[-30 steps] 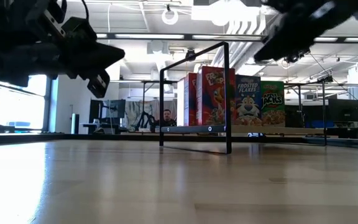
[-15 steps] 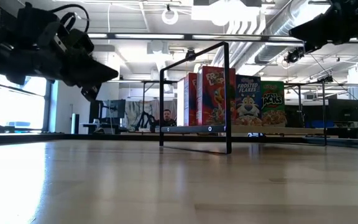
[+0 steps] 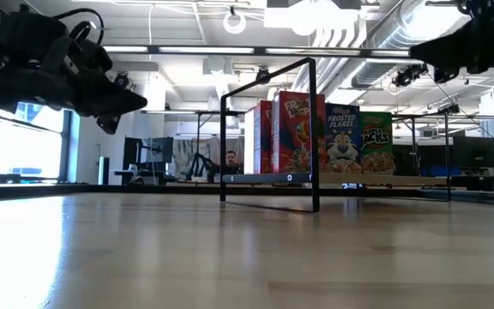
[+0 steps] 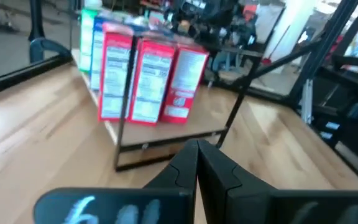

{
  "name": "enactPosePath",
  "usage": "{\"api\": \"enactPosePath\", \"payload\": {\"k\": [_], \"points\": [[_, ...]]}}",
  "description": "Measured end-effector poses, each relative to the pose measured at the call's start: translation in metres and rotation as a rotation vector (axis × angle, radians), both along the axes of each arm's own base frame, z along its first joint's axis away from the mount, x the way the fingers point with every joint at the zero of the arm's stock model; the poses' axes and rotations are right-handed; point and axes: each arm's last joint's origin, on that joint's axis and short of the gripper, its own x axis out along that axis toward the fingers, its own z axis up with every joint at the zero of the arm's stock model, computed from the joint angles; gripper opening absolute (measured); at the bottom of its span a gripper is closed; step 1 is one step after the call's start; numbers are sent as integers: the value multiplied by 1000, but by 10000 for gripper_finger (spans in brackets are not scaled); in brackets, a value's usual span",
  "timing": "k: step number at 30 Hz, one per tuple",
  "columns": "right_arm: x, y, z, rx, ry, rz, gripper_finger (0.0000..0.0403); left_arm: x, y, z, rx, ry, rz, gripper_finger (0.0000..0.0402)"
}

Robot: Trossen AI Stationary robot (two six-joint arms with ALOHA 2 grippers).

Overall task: Stack cereal on shelf
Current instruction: Return to Home Position

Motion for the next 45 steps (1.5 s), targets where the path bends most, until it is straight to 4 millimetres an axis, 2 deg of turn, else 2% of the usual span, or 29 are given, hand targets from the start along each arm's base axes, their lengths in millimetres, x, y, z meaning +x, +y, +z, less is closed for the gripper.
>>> {"api": "enactPosePath", "payload": {"k": [7,14,19,27,33,45], "points": [[2,-6,-6,8,-6,-72,0,-16,3,7,62,-10,52,0],[10,-11,-31,33,-49,-149,0,-37,-3,13,81,-43,104,0],[10,-13,-26,34,-96,-180,0,-51,-8,23,134,-164,133,1],[6,-22,-30,48,-57,-525,0,-49,-7,18,157,-109,126,1],[7,-22,-31,206,-113,-516,0,-48,-7,18,136,-106,127,2],[7,-22,-31,202,-111,-512,0,-47,-6,17,94,-95,134,5]]}}
